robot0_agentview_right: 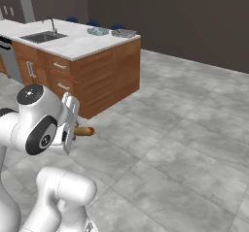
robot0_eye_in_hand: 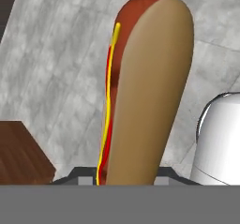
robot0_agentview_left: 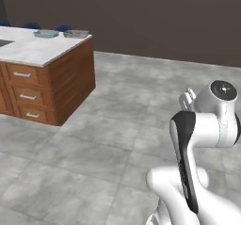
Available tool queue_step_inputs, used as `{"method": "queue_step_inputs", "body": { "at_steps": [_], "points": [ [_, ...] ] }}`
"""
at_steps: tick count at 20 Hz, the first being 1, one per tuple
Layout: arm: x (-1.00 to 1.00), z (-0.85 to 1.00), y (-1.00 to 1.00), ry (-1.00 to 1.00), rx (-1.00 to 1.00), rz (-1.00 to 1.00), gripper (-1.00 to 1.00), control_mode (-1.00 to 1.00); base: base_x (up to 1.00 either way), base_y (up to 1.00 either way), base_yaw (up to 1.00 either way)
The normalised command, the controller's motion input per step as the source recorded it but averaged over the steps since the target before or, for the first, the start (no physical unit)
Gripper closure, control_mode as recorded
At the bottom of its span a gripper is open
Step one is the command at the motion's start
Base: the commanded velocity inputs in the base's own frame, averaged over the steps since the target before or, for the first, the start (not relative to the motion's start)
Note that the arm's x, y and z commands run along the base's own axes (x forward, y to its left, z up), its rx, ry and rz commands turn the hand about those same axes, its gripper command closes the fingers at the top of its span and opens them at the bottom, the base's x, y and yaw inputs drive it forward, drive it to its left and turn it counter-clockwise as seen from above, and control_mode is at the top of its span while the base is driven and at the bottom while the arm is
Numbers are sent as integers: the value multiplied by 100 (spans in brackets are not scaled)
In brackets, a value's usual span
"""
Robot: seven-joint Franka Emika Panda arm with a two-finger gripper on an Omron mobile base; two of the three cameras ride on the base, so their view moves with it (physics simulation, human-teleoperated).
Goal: Place the cold items (eggplant and broccoli) from the fridge in one tupperware on the dining counter. Place the warm items (kebab skewer and hot dog) in the stove area in another tupperware.
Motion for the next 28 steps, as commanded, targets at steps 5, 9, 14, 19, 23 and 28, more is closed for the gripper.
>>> {"method": "queue_step_inputs", "body": {
  "at_steps": [5, 9, 14, 19, 23, 28],
  "points": [
    [0, 0, 0, 0, 0, 0, 100, 100, 100, -48, 2],
    [0, 0, 0, 0, 0, 0, 100, 100, 100, -17, 0],
    [0, 0, 0, 0, 0, 0, 100, 100, 100, 0, 3],
    [0, 0, 0, 0, 0, 0, 100, 100, 100, 0, 15],
    [0, 0, 0, 0, 0, 0, 100, 100, 100, -7, 32],
    [0, 0, 0, 0, 0, 0, 100, 100, 100, -27, 60]
  ]
}}
